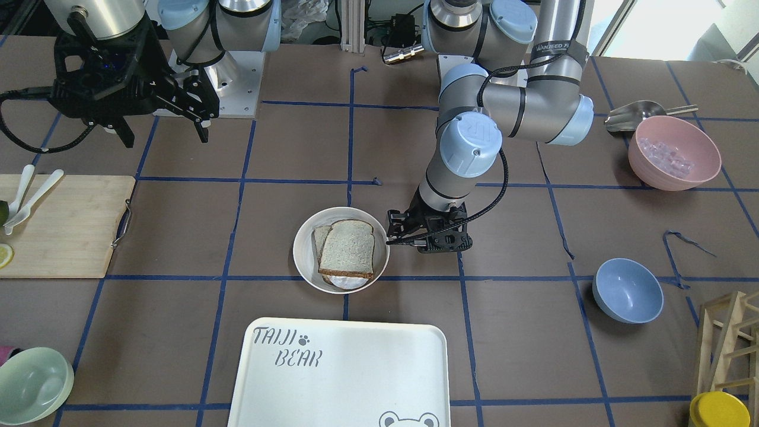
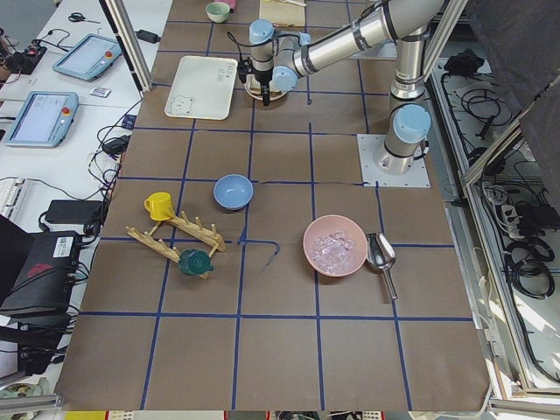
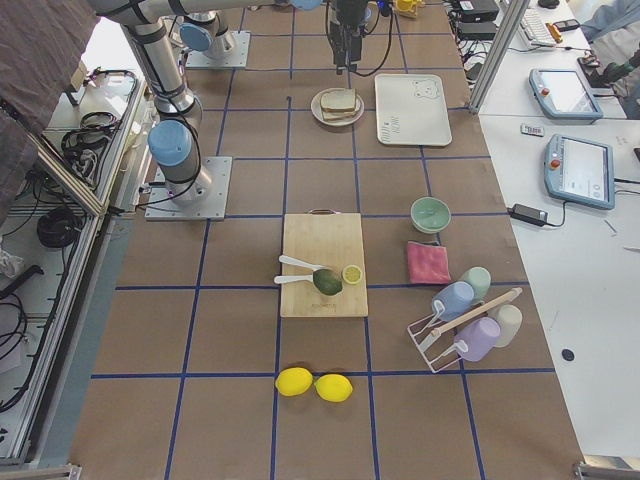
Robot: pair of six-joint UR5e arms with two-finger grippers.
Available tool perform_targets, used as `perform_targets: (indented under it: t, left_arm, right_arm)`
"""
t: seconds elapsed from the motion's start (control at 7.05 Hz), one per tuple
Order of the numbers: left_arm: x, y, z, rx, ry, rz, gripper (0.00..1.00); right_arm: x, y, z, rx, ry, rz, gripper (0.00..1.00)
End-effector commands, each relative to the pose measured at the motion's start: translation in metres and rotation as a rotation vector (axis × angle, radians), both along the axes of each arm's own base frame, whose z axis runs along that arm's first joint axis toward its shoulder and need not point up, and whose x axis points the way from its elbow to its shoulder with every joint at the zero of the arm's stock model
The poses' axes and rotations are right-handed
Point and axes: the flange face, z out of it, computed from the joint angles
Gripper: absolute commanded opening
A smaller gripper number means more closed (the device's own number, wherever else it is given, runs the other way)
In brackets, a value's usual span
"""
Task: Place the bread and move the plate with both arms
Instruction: 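Reach the left gripper to the plate rim and grip it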
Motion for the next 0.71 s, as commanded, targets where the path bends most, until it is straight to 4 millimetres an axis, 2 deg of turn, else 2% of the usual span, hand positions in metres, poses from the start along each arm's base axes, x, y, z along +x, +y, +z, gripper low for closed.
perform_targets:
  t: [0.0, 0.14, 0.43, 0.57]
  left_arm:
    - [-0.015, -0.001, -0.029, 0.016, 0.003, -0.026, 0.75]
    - [-0.021, -0.001, -0.04, 0.045, 0.053, -0.027, 0.68]
    - [-0.033, 0.005, -0.046, 0.062, 0.071, -0.052, 0.67]
    - [-0.033, 0.005, -0.049, 0.063, 0.071, -0.063, 0.64]
  right_arm:
    - [-0.002, 0.0, -0.001, 0.008, -0.003, -0.005, 1.0]
    - [-0.001, 0.0, -0.001, 0.008, -0.004, -0.004, 1.0]
    - [-0.001, 0.001, -0.002, 0.013, -0.007, -0.003, 1.0]
    - [-0.001, 0.001, -0.002, 0.013, -0.007, -0.003, 1.0]
